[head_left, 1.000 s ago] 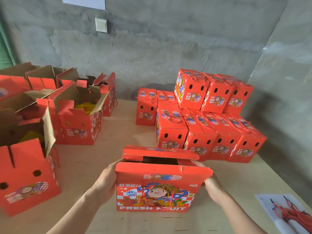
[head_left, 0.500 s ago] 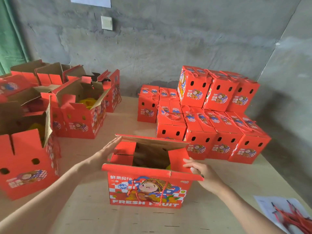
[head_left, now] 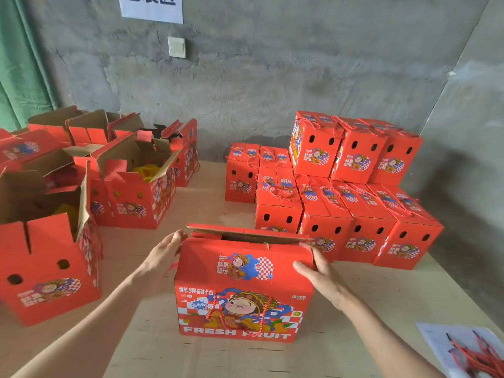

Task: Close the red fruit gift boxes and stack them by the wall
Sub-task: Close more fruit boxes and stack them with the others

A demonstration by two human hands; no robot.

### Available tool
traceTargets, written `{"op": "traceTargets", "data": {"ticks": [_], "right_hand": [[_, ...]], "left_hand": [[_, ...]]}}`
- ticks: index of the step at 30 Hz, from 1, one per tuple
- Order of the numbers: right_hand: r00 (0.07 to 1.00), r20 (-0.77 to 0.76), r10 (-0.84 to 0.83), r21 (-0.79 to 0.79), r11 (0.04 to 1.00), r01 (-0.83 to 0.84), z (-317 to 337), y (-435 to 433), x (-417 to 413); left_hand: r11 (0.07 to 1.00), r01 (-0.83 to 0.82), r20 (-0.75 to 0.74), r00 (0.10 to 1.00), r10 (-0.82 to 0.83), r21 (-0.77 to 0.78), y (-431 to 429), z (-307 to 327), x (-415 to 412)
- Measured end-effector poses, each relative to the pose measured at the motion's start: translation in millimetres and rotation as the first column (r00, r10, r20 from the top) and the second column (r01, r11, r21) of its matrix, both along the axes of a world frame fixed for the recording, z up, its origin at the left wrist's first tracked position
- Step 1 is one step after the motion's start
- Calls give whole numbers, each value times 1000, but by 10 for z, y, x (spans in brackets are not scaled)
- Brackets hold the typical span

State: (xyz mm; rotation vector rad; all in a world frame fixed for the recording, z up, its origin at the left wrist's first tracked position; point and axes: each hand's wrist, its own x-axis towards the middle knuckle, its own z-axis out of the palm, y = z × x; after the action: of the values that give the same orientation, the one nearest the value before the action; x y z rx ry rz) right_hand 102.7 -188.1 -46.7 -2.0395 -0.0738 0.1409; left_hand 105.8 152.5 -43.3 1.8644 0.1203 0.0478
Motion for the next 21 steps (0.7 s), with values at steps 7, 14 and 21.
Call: {"op": "traceTargets", "data": {"ticks": [7, 14, 21], "right_hand": [[968, 227, -104, 88, 992, 86, -75, 178, 76], [850, 465, -248, -102, 939, 330, -253, 278, 90], [840, 484, -245, -143, 925, 352, -233, 288, 111]], "left_hand": [[985, -110, 11, 994, 110, 130, -275, -65, -65], [924, -120, 211, 976, 44, 363, -317, -161, -89], [911, -179, 263, 961, 81, 371, -325, -185, -31]]}}
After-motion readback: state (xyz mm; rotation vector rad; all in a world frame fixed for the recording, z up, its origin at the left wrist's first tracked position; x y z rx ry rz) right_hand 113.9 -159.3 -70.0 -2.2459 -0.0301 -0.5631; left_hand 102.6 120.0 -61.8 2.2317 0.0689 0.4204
